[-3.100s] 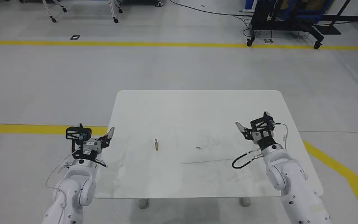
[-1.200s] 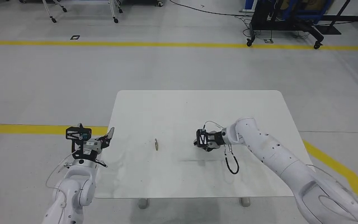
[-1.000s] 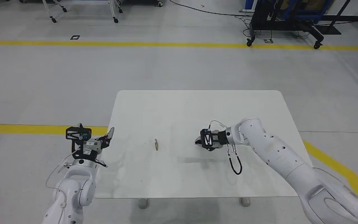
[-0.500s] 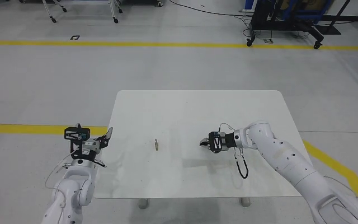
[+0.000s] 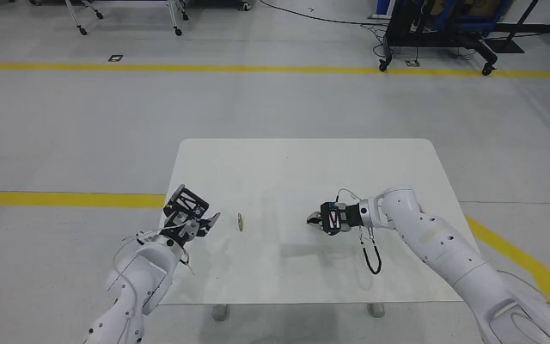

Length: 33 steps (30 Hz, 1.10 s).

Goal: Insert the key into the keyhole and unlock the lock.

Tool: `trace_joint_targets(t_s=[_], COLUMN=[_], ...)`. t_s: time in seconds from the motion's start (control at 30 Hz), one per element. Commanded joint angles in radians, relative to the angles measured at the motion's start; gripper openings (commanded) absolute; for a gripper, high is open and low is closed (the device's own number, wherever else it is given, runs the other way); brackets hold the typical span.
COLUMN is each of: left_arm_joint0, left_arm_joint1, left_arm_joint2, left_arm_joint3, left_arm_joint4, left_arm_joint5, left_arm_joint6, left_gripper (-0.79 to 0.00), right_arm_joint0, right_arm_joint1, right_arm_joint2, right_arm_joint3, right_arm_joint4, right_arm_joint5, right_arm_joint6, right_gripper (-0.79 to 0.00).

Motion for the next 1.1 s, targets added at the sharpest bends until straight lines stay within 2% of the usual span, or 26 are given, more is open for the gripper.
trace_joint_targets(t_s=[0.0,0.07,0.13,0.2,0.3,0.4,0.5,0.6,0.77,0.9,1.07], left_arm_joint0=[-0.005,-0.040,-0.103,-0.178,-0.285,-0.373,-0.422,-0.443,-0.442,-0.432,-0.428], left_arm_joint1=[0.002,0.001,-0.007,-0.021,-0.047,-0.070,-0.085,-0.090,-0.089,-0.082,-0.075], left_arm_joint2=[0.033,0.094,0.181,0.278,0.407,0.476,0.507,0.514,0.550,0.549,0.543], left_arm_joint3=[-0.012,-0.008,0.021,0.080,0.184,0.277,0.327,0.351,0.375,0.390,0.394], left_arm_joint4=[0.061,0.109,0.150,0.142,0.162,0.091,0.034,0.027,0.165,0.213,0.258], left_arm_joint5=[-0.043,-0.107,-0.145,-0.201,-0.208,-0.244,-0.256,-0.256,-0.216,-0.228,-0.257], left_arm_joint6=[0.028,0.026,-0.010,-0.042,-0.091,-0.102,-0.092,-0.088,-0.061,0.001,0.001], left_gripper=[0.000,0.000,0.000,0.000,0.000,0.000,0.000,0.000,0.000,0.000,0.000], right_arm_joint0=[0.000,0.000,0.000,0.000,0.000,0.000,0.000,0.000,0.000,0.000,0.000], right_arm_joint1=[0.000,0.000,0.000,0.000,0.000,0.000,0.000,0.000,0.000,0.000,0.000], right_arm_joint2=[0.000,0.000,0.000,0.000,0.000,0.000,0.000,0.000,0.000,0.000,0.000], right_arm_joint3=[0.000,0.000,0.000,0.000,0.000,0.000,0.000,0.000,0.000,0.000,0.000], right_arm_joint4=[0.000,0.000,0.000,0.000,0.000,0.000,0.000,0.000,0.000,0.000,0.000], right_arm_joint5=[0.000,0.000,0.000,0.000,0.000,0.000,0.000,0.000,0.000,0.000,0.000], right_arm_joint6=[0.000,0.000,0.000,0.000,0.000,0.000,0.000,0.000,0.000,0.000,0.000], right_gripper=[-0.785,-0.785,-0.785,-0.785,-0.785,-0.785,-0.785,-0.785,-0.785,-0.785,-0.785])
